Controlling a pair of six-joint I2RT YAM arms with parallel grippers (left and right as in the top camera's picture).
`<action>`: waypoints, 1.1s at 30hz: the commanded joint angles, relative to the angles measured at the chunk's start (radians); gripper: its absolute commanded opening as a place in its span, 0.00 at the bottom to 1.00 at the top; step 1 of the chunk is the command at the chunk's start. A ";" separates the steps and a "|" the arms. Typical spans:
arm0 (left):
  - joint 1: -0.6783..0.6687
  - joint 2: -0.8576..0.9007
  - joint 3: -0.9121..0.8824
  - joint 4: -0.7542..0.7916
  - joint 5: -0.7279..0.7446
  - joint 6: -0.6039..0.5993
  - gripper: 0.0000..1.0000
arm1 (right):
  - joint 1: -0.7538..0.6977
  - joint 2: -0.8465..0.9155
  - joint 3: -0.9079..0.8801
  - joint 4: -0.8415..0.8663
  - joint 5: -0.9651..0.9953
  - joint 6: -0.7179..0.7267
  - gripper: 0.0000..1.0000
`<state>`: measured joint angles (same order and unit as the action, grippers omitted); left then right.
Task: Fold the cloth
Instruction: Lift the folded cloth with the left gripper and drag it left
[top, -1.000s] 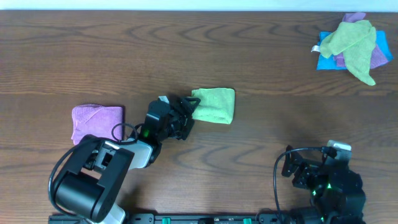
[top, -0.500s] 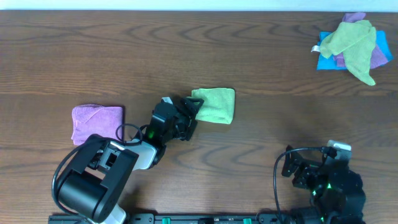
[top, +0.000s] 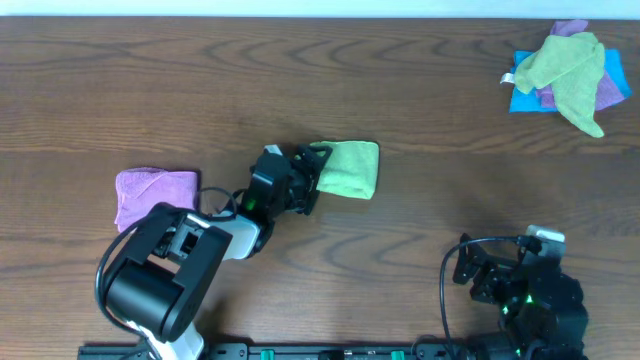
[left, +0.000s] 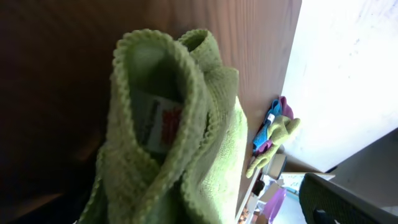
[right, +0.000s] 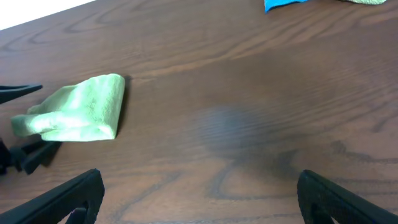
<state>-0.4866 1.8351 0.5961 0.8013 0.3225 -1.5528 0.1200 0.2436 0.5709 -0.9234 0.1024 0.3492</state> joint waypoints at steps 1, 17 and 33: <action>-0.005 0.039 0.009 -0.019 -0.004 0.001 0.94 | -0.011 -0.003 -0.004 -0.002 0.006 0.013 0.99; -0.006 0.042 0.009 -0.087 -0.016 0.047 0.38 | -0.011 -0.003 -0.004 -0.002 0.006 0.013 0.99; 0.036 0.038 0.031 0.026 0.133 0.191 0.06 | -0.011 -0.003 -0.004 -0.002 0.006 0.013 0.99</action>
<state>-0.4759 1.8614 0.6098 0.8215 0.3653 -1.4452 0.1200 0.2436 0.5709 -0.9234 0.1020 0.3492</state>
